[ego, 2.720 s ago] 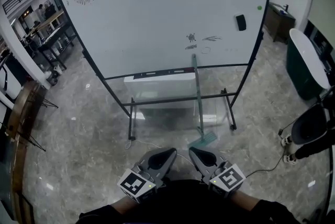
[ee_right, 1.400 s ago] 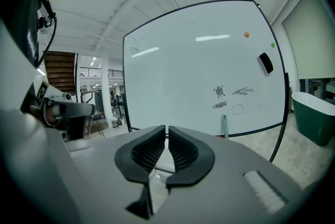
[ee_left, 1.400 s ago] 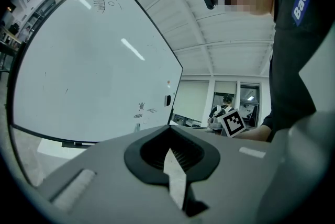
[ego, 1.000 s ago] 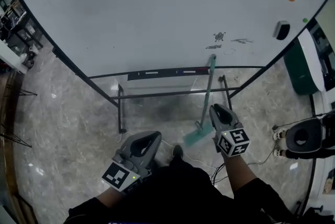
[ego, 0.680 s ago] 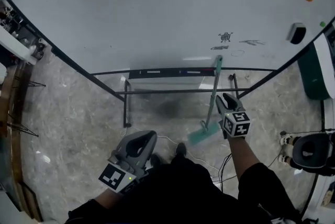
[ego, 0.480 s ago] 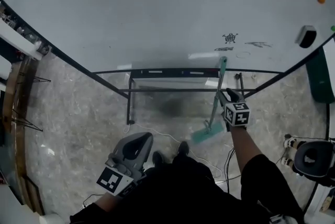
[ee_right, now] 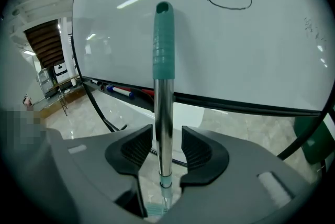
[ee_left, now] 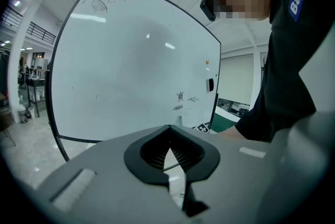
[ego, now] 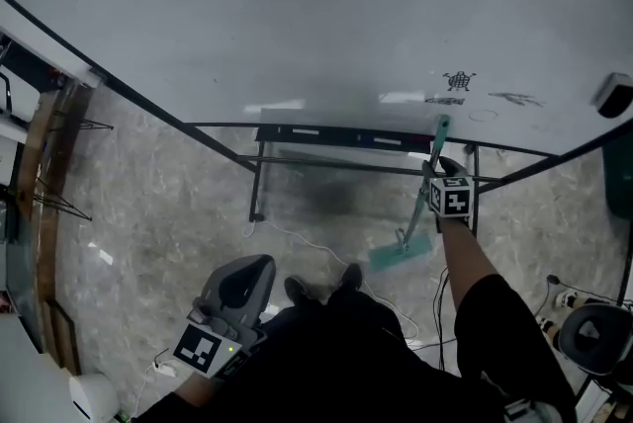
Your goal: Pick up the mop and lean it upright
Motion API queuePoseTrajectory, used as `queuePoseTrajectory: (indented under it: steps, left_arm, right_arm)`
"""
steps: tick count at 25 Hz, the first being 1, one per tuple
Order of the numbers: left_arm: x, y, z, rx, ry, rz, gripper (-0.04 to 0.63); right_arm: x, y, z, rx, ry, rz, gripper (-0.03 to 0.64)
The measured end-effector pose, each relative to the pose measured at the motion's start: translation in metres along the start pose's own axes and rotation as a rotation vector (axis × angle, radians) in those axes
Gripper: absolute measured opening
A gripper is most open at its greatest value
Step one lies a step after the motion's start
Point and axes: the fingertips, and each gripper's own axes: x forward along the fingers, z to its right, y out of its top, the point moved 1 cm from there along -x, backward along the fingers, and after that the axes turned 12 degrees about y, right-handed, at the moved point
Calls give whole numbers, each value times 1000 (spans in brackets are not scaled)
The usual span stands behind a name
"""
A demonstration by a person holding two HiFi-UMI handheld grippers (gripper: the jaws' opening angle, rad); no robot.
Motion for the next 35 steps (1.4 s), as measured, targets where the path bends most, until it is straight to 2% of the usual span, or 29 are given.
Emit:
queuePoseTrajectory:
  steps: [5,7,11,23,29,35]
  left_arm:
    - [-6,1,-5,13,44,-18,20]
    - [-6,1,-6,16,51,-21,20]
    - [-10,2,-8,14,58,-23,20]
    - [-21,-3,-10,-17,-10,30,20]
    - [-47,-2,-26,-50,-27,84,20]
    - [-82,-1,-51,-77,-30,137,19]
  right_arm:
    - [15,-9,0,-12,24,-22,159]
    - [19,-11,2,-7,18,-22,112]
    - [19,-12,2,7,7,-10,107]
    - [-35,-30,-20,22,-15,19,103]
    - [-70,-32,-65,-20,-16,53,103]
    - [-82,-11,-122,-67,-6,96,103]
